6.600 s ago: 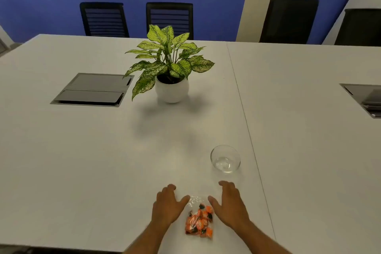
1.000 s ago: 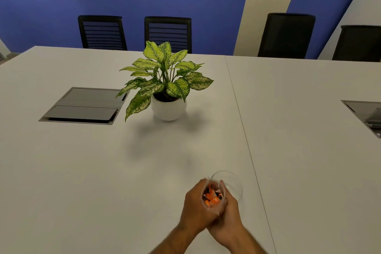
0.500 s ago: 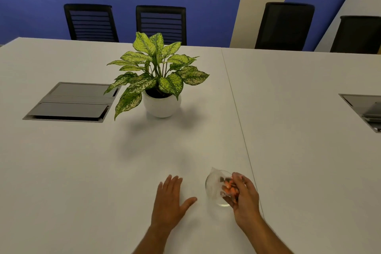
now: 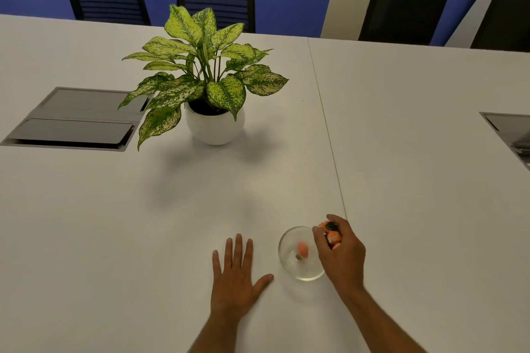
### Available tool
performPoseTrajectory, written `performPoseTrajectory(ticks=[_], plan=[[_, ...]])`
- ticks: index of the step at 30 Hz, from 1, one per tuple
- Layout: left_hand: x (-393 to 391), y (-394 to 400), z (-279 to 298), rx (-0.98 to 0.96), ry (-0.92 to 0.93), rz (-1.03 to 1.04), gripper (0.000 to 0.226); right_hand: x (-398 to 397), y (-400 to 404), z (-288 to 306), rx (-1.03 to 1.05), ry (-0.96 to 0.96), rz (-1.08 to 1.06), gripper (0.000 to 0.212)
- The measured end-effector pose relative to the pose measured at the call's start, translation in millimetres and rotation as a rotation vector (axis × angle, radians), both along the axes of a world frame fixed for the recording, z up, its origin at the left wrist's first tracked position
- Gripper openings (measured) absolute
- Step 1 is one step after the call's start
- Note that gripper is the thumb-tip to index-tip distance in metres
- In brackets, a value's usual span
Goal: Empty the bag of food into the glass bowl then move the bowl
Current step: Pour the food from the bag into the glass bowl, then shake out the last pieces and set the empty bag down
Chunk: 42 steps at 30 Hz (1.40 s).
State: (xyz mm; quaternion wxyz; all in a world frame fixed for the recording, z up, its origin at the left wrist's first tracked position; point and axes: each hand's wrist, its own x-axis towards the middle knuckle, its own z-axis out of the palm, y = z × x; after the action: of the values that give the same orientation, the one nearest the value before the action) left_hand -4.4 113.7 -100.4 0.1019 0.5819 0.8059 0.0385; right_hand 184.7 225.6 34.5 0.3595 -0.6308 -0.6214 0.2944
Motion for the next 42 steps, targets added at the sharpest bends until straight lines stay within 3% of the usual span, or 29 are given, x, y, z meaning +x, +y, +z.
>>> performPoseTrajectory(ticks=[9, 20, 34, 39, 42], plan=[[-1, 0, -8, 0.014, 0.029, 0.019, 0.093, -9, 5, -13, 0.278, -0.421, 0.209, 0.040], [-2, 2, -9, -0.017, 0.001, 0.023, 0.094, -8, 11, -8, 0.414, -0.603, 0.291, 0.039], [-2, 3, -3, -0.042, -0.048, 0.018, 0.093, -9, 15, 14, 0.450, -0.492, 0.264, 0.032], [-3, 5, 6, -0.056, -0.114, 0.022, 0.096, -9, 16, 37, 0.222, -0.199, 0.141, 0.033], [0, 13, 34, -0.109, -0.336, 0.136, 0.098, -10, 12, 43, 0.101, -0.015, 0.079, 0.032]])
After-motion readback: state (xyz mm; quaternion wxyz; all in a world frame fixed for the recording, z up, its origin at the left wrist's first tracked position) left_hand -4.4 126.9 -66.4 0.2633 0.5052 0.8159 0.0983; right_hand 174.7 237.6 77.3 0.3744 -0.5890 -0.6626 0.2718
